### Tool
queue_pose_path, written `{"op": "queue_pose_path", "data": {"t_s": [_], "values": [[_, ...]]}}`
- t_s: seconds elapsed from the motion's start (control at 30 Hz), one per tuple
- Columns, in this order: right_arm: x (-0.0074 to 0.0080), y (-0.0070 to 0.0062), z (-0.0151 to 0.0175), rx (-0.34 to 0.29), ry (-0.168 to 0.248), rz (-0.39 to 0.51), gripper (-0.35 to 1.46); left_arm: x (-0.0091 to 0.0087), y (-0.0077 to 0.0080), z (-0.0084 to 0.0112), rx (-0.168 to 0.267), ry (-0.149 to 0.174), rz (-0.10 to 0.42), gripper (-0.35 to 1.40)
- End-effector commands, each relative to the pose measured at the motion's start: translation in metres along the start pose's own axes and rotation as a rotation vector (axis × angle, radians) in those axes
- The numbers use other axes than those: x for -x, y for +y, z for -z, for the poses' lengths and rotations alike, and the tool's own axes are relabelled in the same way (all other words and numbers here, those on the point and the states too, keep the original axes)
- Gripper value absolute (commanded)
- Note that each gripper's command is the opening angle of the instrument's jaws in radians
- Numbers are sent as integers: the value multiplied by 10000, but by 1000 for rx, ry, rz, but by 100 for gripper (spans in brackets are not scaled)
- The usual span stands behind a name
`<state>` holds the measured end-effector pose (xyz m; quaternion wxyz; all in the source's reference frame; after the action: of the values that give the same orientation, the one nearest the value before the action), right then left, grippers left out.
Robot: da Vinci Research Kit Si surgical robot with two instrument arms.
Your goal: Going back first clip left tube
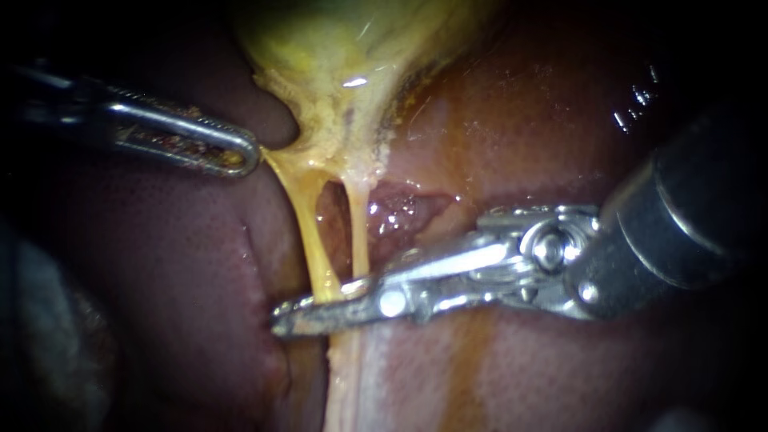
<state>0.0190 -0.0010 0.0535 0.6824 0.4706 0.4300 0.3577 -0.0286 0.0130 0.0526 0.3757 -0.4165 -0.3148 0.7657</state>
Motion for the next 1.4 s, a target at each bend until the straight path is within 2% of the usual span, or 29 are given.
{"op": "queue_pose_path", "data": {"t_s": [0.03,0.1,0.23,0.33,0.53,0.67,0.77,0.9,1.17,1.4], "values": [[2,2,-1,3,-2,14,-34,0,0,0,0,0,0,-35],[7,7,-4,2,1,131,-8,0,0,0,0,0,0,-35],[13,14,-9,5,0,154,25,0,0,0,0,0,0,-35],[12,15,-12,13,8,160,36,0,0,0,0,0,0,-35],[11,22,-18,38,31,202,45,0,0,0,0,0,0,-35],[14,38,-23,84,69,288,50,0,0,0,0,0,0,-35],[15,50,-22,100,70,334,50,0,0,0,0,0,0,-35],[13,57,-16,108,74,379,50,0,0,0,0,0,0,-35],[18,50,3,117,73,519,50,1,1,0,0,0,0,-35],[19,34,56,133,78,593,50,1,1,1,0,0,0,-35]]}}
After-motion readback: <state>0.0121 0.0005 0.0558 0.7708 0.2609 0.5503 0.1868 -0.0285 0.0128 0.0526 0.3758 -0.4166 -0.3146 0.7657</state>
